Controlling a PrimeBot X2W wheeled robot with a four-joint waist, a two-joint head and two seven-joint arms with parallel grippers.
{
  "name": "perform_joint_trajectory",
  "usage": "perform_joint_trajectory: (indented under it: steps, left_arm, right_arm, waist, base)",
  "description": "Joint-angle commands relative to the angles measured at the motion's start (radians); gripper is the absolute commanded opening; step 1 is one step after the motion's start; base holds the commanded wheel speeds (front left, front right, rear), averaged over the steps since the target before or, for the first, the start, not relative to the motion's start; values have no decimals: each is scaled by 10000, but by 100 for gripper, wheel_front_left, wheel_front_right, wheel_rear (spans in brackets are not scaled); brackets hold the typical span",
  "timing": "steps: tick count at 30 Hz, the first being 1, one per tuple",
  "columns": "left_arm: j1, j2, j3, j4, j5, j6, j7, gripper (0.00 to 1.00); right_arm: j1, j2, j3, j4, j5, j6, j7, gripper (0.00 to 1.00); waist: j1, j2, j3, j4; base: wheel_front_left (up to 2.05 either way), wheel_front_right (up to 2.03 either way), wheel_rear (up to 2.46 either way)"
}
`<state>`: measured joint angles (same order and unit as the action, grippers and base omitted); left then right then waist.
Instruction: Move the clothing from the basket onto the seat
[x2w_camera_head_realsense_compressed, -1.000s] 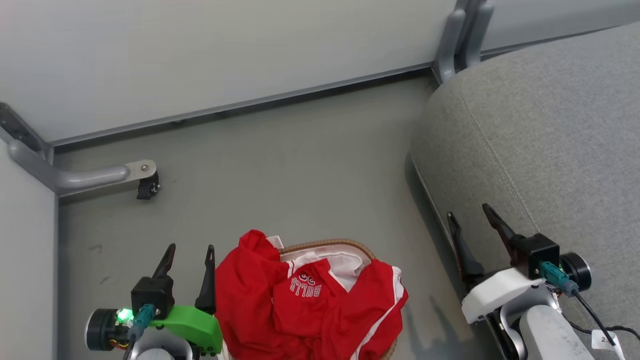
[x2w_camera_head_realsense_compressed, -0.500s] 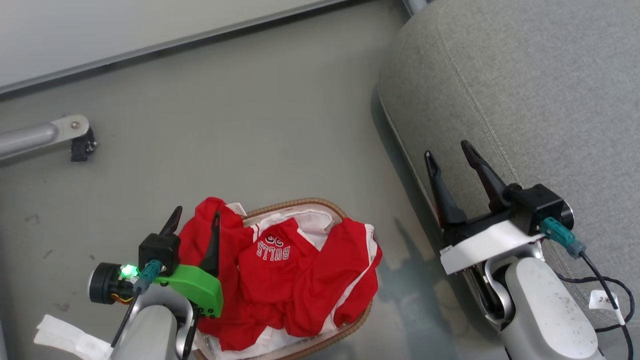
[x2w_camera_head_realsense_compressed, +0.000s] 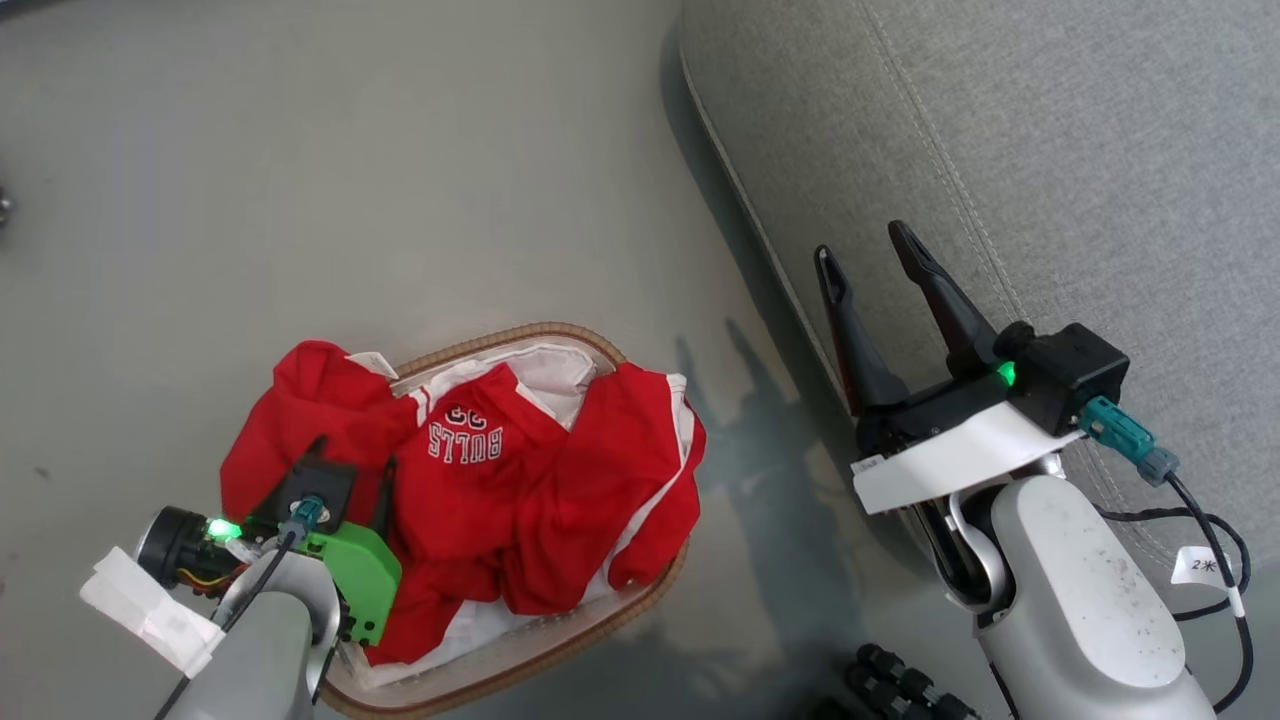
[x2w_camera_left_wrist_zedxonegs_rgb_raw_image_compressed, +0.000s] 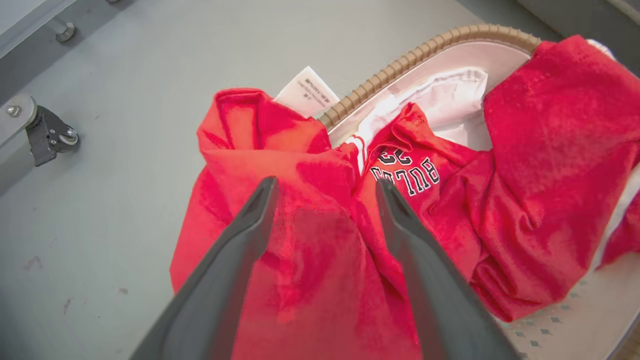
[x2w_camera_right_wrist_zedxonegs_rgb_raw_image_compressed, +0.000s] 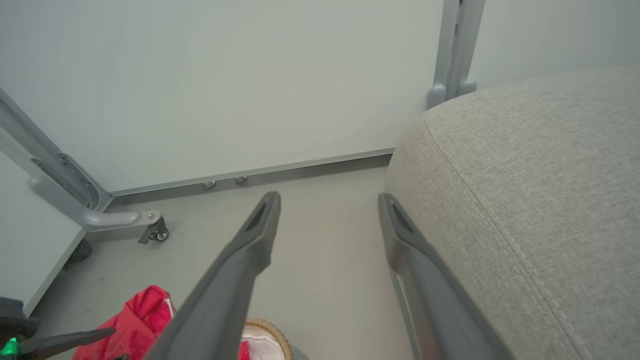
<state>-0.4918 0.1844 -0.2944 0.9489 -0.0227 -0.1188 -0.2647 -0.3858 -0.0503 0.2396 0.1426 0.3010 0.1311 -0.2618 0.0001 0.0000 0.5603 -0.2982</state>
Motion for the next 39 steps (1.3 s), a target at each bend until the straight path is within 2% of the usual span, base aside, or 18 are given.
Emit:
perform_joint_trajectory:
  steps: [1,12,18,19,20,21,22,29,39]
  left_arm:
    - [-355,212,-129,339,227,149,4,100]
    - [-1509,572,-979,2440,1187,974,504,100]
    - [-1744,639,-1194,2975,1277,972,894,100]
    - [-1770,630,-1207,3028,1231,920,984,97]
    - [-1787,622,-1236,3054,1217,866,1001,63]
    - [-1803,609,-1272,3084,1219,807,1052,44]
    - [-1818,595,-1321,3110,1216,754,1076,0]
    - [-1416,193,-1361,3240,946,627,773,0]
    - [-390,-761,-933,2634,-40,489,-13,0]
  right_arm:
    - [-190,-11,37,-64,96,-6,-48,100]
    - [-337,-14,186,-44,360,-6,-48,100]
    - [-410,-13,335,-84,524,-6,-48,100]
    - [-404,-15,353,-94,549,-6,-48,100]
    - [-416,-16,363,-98,560,-6,-48,100]
    - [-438,-15,376,-95,555,-6,-48,100]
    - [-470,-15,387,-74,554,-6,-48,100]
    - [-474,-19,302,125,433,-6,-48,100]
    - [183,-25,82,647,-98,-6,-48,100]
  waist:
    - [-1,0,747,-544]
    - [-1,0,1530,-764]
    - [-1,0,1717,-812]
    - [-1,0,1732,-814]
    - [-1,0,1743,-815]
    - [-1,0,1749,-813]
    - [-1,0,1746,-805]
    - [-1,0,1188,-638]
    - [-1,0,-933,33]
  base:
    - [0,0,0]
    - [0,0,0]
    - [0,0,0]
    - [0,0,0]
    - [0,0,0]
    - [0,0,0]
    - [0,0,0]
    - [0,0,0]
    - [0,0,0]
